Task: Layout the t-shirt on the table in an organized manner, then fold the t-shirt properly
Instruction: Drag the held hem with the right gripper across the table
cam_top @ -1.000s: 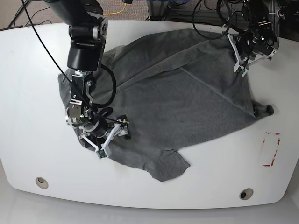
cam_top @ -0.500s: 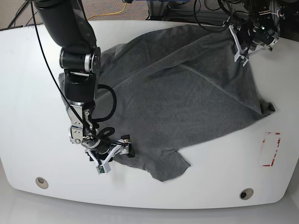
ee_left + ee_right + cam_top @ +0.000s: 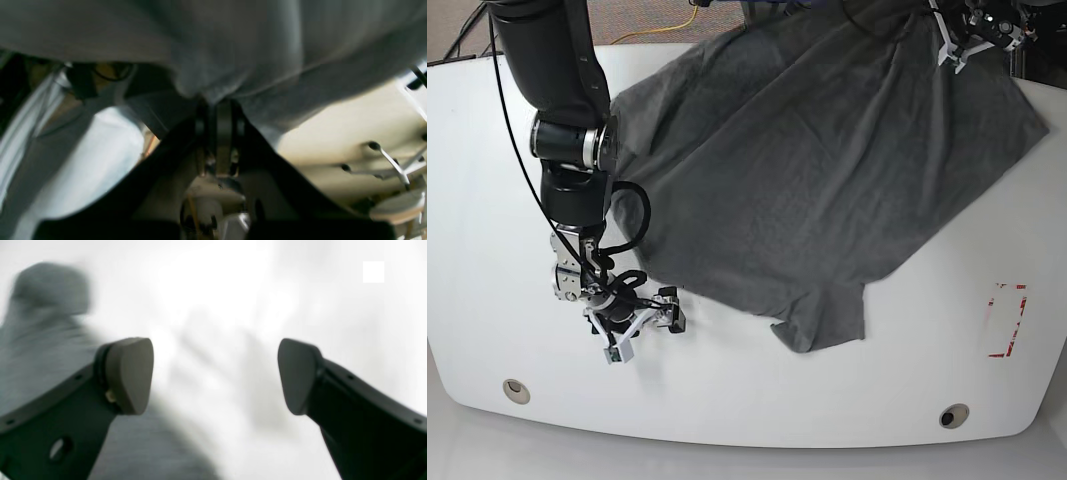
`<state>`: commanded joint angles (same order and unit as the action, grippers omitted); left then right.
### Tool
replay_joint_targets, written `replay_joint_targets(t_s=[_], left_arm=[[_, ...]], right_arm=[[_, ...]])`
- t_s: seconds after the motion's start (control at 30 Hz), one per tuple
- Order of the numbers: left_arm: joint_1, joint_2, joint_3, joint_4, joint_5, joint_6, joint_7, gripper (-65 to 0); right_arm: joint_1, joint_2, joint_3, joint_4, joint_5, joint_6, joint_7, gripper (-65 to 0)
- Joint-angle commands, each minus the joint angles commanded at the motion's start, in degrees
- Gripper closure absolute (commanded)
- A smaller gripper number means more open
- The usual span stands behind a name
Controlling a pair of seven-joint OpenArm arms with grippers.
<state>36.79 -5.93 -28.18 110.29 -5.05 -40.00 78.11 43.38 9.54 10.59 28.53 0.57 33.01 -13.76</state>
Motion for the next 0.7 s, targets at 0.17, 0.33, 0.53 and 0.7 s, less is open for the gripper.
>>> replay_joint_targets(t_s=[0.17, 0.33, 0.53, 0.7], left_arm=[[-2.46, -0.70, -1.41, 0.97, 0.00, 0.00, 0.18, -8.6], [-4.31, -1.32, -1.49, 3.34, 0.00, 0.00, 1.89, -26.9], [-5.27, -2.64, -1.49, 4.31, 0.00, 0.00, 1.89, -32.9], [-6.86, -3.34, -1.49, 4.31, -0.09, 0.00, 1.89, -33.1]], right_arm=[[-1.49, 0.00, 0.00, 0.00, 0.00, 0.18, 0.00, -55.6], [-2.46, -0.09, 0.00, 1.23, 0.62, 0.53, -3.43, -55.6], [-7.30, -3.87, 0.09, 17.93, 0.35, 4.04, -16.18, -56.0], [-10.90, -8.44, 0.00, 33.49, 0.18, 6.99, -28.84, -56.0]])
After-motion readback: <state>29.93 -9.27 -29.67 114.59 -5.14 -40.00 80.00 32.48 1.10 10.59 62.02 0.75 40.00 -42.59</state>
